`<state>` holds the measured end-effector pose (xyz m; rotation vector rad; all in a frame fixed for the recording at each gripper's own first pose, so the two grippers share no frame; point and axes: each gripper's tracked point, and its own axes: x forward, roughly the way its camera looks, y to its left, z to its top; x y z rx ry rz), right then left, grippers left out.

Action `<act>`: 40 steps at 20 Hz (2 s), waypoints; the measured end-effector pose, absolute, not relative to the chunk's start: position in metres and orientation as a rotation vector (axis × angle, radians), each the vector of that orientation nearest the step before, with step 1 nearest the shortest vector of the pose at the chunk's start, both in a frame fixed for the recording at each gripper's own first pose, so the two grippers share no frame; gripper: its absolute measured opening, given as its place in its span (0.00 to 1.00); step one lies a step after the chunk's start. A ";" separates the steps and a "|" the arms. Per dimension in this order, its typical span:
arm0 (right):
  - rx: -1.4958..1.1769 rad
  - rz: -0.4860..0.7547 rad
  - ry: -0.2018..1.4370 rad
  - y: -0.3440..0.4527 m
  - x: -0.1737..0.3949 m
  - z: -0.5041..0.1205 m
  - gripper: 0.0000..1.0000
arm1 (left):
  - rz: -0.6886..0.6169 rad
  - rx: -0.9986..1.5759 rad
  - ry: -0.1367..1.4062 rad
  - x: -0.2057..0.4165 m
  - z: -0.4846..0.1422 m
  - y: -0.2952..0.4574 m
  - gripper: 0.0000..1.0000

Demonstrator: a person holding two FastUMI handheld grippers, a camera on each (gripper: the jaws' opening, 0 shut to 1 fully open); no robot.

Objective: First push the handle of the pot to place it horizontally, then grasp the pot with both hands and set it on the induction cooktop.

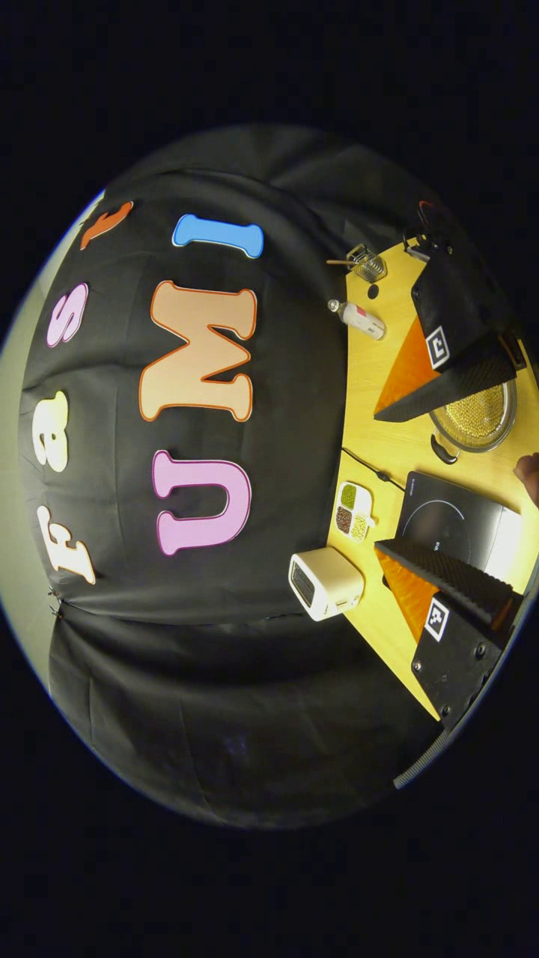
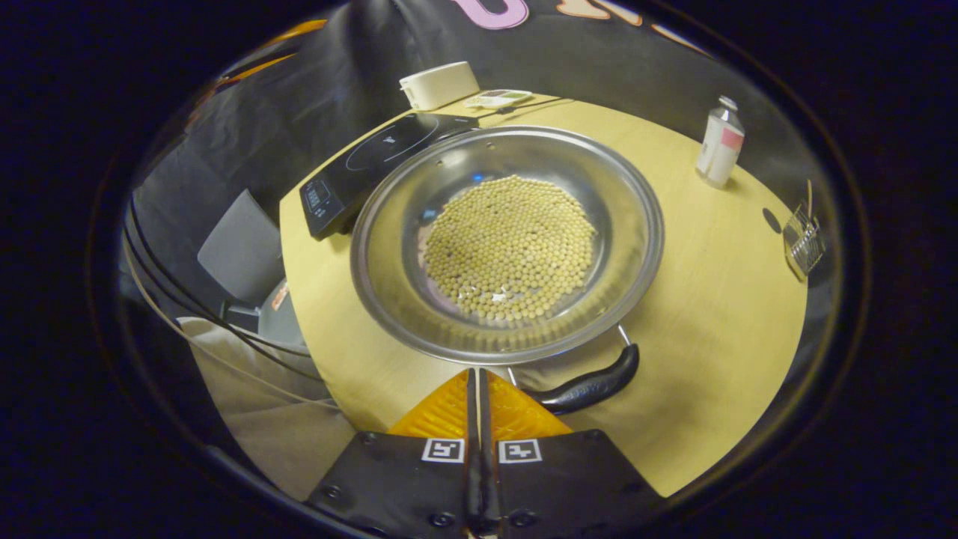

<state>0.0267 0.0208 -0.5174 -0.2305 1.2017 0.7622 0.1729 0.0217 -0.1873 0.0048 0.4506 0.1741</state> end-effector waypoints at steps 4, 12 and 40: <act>-0.235 0.724 1.196 0.011 0.039 -0.517 0.00 | 0.172 0.003 0.461 0.174 -0.192 0.022 0.95; -0.294 0.583 1.167 -0.009 0.074 -0.523 0.00 | 0.159 -0.013 0.527 0.165 -0.220 0.020 0.95; 0.112 -0.047 1.177 -0.035 0.133 -0.530 0.58 | -0.050 -0.002 1.079 0.134 -0.492 -0.011 0.92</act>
